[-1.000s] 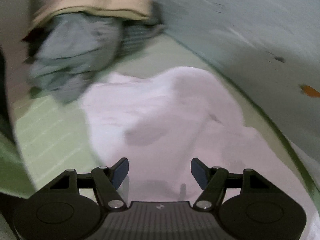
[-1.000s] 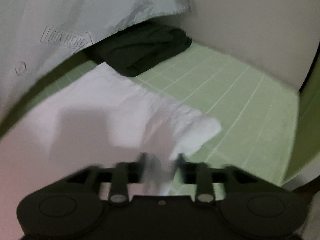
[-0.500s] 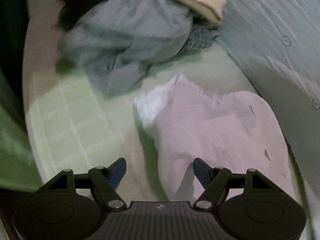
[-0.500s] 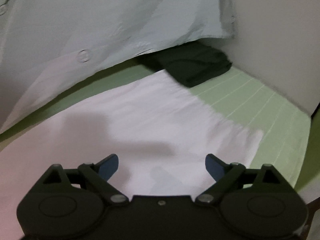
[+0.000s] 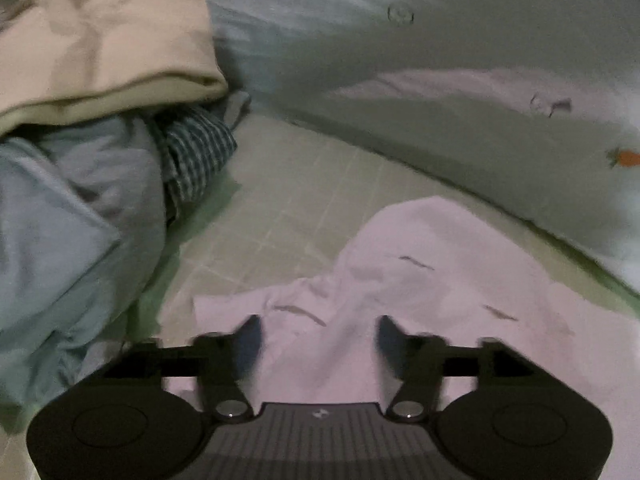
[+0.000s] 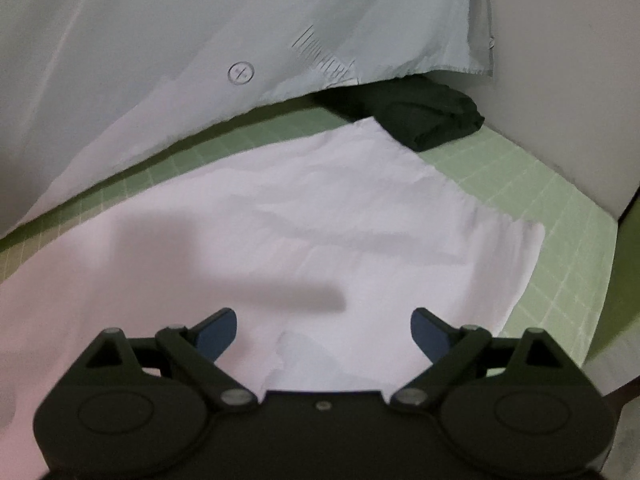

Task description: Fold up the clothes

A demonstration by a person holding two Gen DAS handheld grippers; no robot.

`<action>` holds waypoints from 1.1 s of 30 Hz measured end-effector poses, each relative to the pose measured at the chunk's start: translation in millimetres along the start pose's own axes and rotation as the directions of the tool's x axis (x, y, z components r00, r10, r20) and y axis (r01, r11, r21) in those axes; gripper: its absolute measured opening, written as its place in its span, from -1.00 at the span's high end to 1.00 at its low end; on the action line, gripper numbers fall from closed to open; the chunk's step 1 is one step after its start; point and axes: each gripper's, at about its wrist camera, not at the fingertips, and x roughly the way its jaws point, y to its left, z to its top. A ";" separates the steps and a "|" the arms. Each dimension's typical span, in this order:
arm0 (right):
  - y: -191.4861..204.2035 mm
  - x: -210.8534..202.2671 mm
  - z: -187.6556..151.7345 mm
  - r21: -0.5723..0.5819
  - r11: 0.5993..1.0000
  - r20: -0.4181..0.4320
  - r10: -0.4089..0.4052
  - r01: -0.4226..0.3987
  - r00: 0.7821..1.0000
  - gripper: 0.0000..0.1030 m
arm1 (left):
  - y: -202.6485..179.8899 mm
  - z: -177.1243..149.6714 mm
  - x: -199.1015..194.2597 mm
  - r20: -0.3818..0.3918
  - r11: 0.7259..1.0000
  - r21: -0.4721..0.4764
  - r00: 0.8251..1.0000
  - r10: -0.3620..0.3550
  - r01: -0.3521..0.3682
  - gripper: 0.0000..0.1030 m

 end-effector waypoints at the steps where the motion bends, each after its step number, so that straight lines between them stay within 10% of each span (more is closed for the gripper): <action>1: 2.9 -1.0 -2.2 -0.010 1.000 -0.007 -0.005 0.005 1.000 -0.84 | -0.3 1.3 6.0 -0.005 1.000 0.001 1.000 -0.002 0.002 -0.54; 10: 12.3 3.2 -3.5 -0.042 0.999 -0.036 -0.027 0.025 0.999 -0.84 | -4.3 12.5 39.9 -0.011 0.996 0.007 0.996 -0.088 0.088 -0.66; 15: 20.8 13.4 -2.5 -0.085 0.996 -0.041 -0.004 0.000 0.999 -0.84 | -8.2 4.5 31.5 0.010 0.998 -0.036 0.999 -0.043 0.043 0.58; 17: 24.3 17.6 -2.4 -0.104 0.995 -0.044 0.006 -0.011 0.999 -0.84 | -6.7 1.9 15.1 0.033 0.996 -0.072 0.999 -0.041 0.044 0.76; 27: 23.1 36.6 -19.5 -0.146 0.988 -0.118 0.042 -0.059 0.992 -0.84 | 7.2 -8.9 -128.6 0.158 0.979 -0.201 0.987 0.000 0.033 0.77; 33: 18.9 43.5 -22.9 -0.146 0.984 -0.138 0.084 -0.104 0.987 -0.89 | 35.3 -36.5 -75.4 -0.015 0.943 -0.311 0.993 0.119 -0.118 0.65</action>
